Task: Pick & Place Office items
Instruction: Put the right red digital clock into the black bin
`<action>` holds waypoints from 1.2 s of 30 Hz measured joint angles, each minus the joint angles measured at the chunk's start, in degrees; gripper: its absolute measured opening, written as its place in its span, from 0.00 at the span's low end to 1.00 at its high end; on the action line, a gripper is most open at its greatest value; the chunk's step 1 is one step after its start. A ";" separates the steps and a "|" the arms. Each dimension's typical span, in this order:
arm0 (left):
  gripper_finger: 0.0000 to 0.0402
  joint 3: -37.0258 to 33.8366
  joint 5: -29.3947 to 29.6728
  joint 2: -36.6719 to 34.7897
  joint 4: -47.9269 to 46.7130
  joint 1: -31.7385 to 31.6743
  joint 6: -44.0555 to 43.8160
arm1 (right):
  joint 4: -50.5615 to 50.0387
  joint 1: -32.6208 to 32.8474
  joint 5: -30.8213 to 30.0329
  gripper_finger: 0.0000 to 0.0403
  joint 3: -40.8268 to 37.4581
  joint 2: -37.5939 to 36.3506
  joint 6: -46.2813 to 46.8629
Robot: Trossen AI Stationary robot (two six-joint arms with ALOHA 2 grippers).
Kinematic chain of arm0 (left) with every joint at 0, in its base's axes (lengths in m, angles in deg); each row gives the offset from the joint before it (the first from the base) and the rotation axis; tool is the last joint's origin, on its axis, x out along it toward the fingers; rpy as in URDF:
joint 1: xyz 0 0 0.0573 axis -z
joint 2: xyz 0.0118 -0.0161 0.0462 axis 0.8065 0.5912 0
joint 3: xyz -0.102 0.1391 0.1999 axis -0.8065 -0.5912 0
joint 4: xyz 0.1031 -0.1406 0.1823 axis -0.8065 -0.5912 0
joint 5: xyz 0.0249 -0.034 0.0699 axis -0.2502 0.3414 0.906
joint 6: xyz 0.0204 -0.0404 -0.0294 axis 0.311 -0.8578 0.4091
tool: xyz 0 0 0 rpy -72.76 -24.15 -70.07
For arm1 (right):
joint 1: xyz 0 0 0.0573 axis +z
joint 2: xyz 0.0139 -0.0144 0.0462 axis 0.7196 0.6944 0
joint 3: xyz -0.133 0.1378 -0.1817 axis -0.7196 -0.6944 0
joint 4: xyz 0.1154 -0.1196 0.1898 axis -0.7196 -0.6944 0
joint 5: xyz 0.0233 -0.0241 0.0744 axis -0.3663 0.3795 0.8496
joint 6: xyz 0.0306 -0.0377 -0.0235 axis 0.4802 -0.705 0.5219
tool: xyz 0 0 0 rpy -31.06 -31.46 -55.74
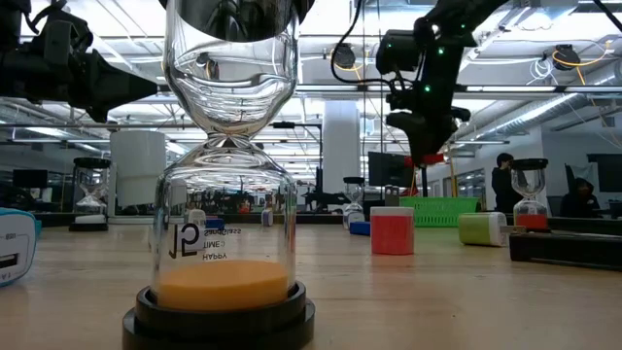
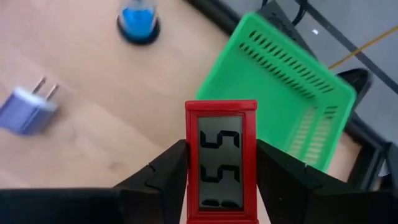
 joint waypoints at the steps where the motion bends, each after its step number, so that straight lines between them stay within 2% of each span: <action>1: 0.09 0.00 0.00 0.00 0.02 0.00 0.00 | 0.39 -0.76 0.01 0.40 0.30 0.00 -0.58; 6: 0.09 0.00 0.00 0.00 0.02 0.00 0.00 | 0.77 -3.51 -0.08 0.40 1.48 0.00 -4.30; 10: 0.09 0.00 0.00 0.00 0.02 0.00 0.00 | 0.70 -1.87 0.01 0.39 1.68 0.00 -6.68; 19: 0.09 0.00 0.00 0.00 0.02 0.00 0.00 | 2.02 13.13 -0.33 0.40 1.68 0.00 -5.77; 22: 0.09 0.00 0.00 0.00 0.04 0.00 0.03 | 5.40 19.13 -2.85 0.39 1.60 0.00 -6.40; 28: 0.09 -0.01 0.00 0.00 0.15 0.00 -0.24 | 23.56 27.88 -4.60 0.39 -5.02 -0.04 -12.90; 33: 0.09 -0.02 0.00 0.00 3.32 0.00 -1.14 | 41.84 31.48 -4.93 0.39 -12.81 0.19 -17.42; 36: 0.09 -0.02 -0.23 0.13 3.94 -0.05 -5.58 | 50.47 33.50 -5.38 0.38 -15.21 0.59 -21.13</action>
